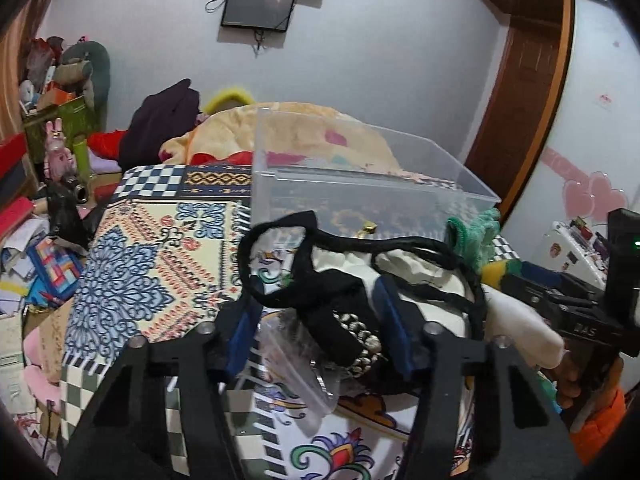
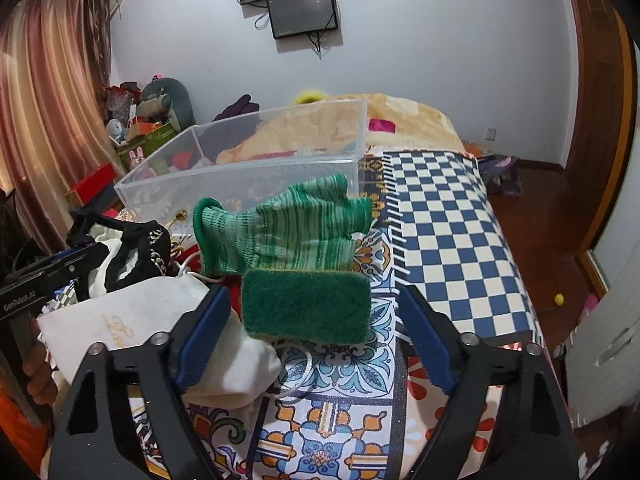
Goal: Organize soft objects
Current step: 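Close the left tool on the bra strap while the right tool grasps the green sponge, then carry both items over the clear plastic box and open both tools to drop them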
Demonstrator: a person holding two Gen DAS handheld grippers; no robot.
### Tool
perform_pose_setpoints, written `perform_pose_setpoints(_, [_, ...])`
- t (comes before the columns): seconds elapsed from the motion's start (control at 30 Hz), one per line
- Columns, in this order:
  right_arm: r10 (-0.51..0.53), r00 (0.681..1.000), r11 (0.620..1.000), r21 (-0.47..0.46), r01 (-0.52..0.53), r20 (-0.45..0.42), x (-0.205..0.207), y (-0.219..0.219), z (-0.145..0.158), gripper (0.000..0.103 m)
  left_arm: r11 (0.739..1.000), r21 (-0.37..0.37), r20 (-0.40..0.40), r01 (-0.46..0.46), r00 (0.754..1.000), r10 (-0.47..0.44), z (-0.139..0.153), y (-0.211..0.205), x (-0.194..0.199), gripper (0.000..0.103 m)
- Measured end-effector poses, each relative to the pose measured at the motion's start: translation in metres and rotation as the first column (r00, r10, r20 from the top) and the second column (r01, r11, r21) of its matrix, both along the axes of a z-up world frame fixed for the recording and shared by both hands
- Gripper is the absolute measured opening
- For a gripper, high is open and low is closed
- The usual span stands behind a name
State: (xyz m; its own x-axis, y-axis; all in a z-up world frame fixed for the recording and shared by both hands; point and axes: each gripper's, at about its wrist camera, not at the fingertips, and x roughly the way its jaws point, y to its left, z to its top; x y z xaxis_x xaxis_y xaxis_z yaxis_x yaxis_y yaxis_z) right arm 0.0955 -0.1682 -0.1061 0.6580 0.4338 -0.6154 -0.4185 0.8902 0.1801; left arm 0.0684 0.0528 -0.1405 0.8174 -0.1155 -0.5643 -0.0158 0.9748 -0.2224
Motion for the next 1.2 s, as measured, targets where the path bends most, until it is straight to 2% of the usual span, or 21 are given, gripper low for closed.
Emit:
perform_pose_setpoints(0.03, [0.001, 1.000, 1.000, 0.001, -0.001, -0.004, 0.001, 0.000, -0.001, 0.074, 1.000, -0.004, 0.004, 0.009, 1.000, -0.009, 0.000, -0.001, 0.000, 0.047])
perform_pose_setpoints(0.1, [0.007, 1.000, 1.000, 0.006, -0.007, -0.013, 0.001, 0.000, -0.002, 0.063, 1.000, -0.009, 0.007, 0.021, 1.000, -0.021, 0.000, -0.002, -0.001, 0.034])
perform_pose_setpoints(0.13, [0.011, 1.000, 1.000, 0.009, -0.011, -0.017, 0.001, 0.000, -0.002, 0.061, 1.000, -0.005, 0.010, 0.020, 1.000, -0.020, 0.000, -0.003, -0.002, 0.033])
perform_pose_setpoints(0.2, [0.012, 1.000, 1.000, 0.008, -0.012, -0.013, 0.001, 0.001, -0.002, 0.061, 1.000, 0.021, 0.017, 0.016, 1.000, -0.016, 0.002, -0.008, -0.003, 0.025])
perform_pose_setpoints(0.4, [0.008, 1.000, 1.000, 0.001, -0.008, 0.030, -0.005, 0.001, 0.008, 0.060, 0.999, 0.053, 0.061, -0.003, 0.998, 0.000, 0.017, -0.015, -0.012, 0.017])
perform_pose_setpoints(0.67, [0.009, 0.996, 1.000, 0.023, -0.012, 0.091, -0.011, -0.002, 0.030, 0.060, 0.998, 0.068, 0.134, -0.005, 0.991, -0.004, 0.052, -0.017, -0.019, 0.013])
perform_pose_setpoints(1.0, [0.023, 0.983, 1.000, 0.013, -0.025, 0.183, -0.007, 0.007, 0.061, 0.060, 0.982, 0.182, 0.247, -0.053, 0.969, 0.007, 0.099, -0.022, -0.006, 0.012])
perform_pose_setpoints(1.2, [0.035, 0.974, 0.999, 0.020, -0.040, 0.223, 0.010, 0.018, 0.075, 0.060, 0.975, 0.208, 0.289, -0.073, 0.957, 0.010, 0.117, -0.021, 0.016, 0.012])
